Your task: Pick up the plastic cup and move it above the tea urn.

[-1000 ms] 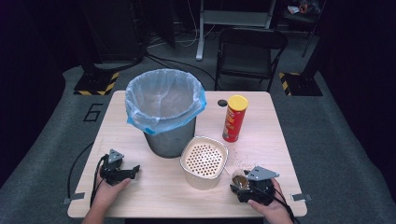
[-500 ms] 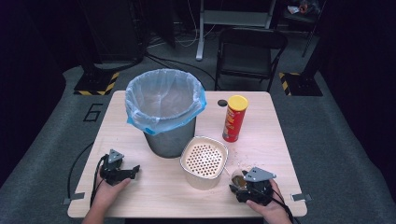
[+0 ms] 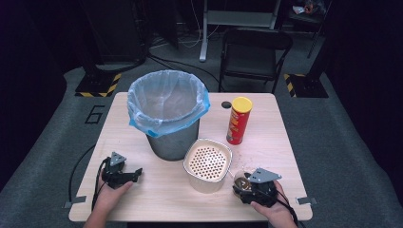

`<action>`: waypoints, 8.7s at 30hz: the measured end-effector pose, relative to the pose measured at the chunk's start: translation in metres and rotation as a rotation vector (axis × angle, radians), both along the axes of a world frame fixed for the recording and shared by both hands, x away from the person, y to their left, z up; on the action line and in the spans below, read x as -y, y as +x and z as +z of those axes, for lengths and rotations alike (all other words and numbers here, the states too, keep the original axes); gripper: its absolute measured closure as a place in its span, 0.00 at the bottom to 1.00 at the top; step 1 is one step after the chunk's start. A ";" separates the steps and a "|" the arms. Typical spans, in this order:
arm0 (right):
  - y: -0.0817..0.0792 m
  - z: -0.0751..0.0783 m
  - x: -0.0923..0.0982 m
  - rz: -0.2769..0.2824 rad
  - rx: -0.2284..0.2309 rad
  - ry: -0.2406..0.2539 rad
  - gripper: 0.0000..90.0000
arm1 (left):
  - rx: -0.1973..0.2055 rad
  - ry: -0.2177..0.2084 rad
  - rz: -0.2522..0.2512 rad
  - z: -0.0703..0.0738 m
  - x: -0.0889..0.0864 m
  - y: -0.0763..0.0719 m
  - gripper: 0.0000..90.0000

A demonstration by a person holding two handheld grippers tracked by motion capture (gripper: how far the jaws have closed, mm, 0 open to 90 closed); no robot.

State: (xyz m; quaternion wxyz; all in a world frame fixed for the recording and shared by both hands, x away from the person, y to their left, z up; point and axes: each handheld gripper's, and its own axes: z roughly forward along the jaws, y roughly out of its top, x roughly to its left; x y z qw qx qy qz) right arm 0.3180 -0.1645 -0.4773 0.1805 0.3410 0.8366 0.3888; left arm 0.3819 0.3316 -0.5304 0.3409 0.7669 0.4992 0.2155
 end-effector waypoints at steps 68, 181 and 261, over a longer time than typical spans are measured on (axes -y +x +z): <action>0.110 0.095 -0.019 0.181 0.262 -0.080 0.39 | 0.000 0.005 -0.001 0.000 0.000 0.000 0.14; 0.047 0.062 -0.114 0.578 1.309 -1.330 0.40 | 0.009 -0.007 -0.007 0.000 0.001 0.000 0.14; 0.037 0.060 -0.112 0.415 1.399 -1.196 0.40 | 0.011 0.001 -0.014 0.000 0.000 0.001 0.14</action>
